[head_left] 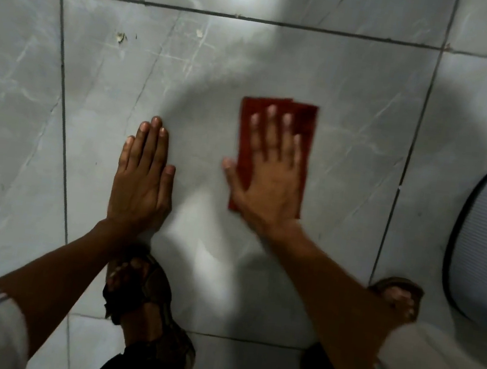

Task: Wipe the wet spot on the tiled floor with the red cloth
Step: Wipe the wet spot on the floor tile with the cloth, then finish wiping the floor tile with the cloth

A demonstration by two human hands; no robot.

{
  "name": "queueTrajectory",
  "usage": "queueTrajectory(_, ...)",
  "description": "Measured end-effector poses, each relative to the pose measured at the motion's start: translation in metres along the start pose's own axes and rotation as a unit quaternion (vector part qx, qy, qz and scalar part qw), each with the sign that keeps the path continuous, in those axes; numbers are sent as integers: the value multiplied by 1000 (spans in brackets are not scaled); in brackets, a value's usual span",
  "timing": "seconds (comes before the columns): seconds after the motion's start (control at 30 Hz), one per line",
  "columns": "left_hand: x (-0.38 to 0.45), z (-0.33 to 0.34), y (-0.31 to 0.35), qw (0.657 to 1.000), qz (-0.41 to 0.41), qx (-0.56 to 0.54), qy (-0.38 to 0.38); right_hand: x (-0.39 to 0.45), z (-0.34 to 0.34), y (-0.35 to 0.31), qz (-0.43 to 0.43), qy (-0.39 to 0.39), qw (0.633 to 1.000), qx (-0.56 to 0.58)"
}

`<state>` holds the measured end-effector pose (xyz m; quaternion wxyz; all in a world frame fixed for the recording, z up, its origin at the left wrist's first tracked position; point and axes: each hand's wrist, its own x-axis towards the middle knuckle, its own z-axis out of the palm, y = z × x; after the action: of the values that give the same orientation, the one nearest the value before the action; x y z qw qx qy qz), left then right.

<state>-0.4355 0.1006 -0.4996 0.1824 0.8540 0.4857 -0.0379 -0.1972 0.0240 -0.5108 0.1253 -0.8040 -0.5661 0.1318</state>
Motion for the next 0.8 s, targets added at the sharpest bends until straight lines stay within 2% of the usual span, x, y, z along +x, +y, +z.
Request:
queueTrajectory(0.1, 4, -22, -7, 998, 11, -26, -64, -83, 8, -20, -112, -54, 992, 32)
queueTrajectory(0.2, 8, -50, -15, 993, 72, -18, -97, -142, 0, 26, -151, -53, 987, 24)
queueTrajectory(0.23, 7, -62, -15, 993, 63, -26, -98, -153, -10, 46, -151, -72, 986, 12)
queueTrajectory(0.3, -2, -87, -4, 993, -6, -59, -100, -164, -36, 86, -135, -120, 984, 4)
queueTrajectory(0.33, -8, -98, 3, 992, -28, -71, -96, -167, -52, 102, -110, -149, 982, 25)
queueTrajectory(0.4, -24, -115, 21, 991, -35, -77, -100, -164, -88, 115, -5, -198, 974, 108)
queueTrajectory(0.47, -40, -129, 48, 987, -45, -92, -127, -159, -130, 112, 111, -202, 953, 198)
queueTrajectory(0.57, -62, -152, 100, 972, -86, -133, -174, -143, -198, 88, 213, -154, 932, 248)
queueTrajectory(0.67, -73, -177, 163, 969, -79, -160, -170, -129, -283, 62, 336, -139, 869, 337)
queueTrajectory(0.8, -62, -209, 256, 969, -47, -187, -153, -136, -382, 57, 348, -8, 846, 405)
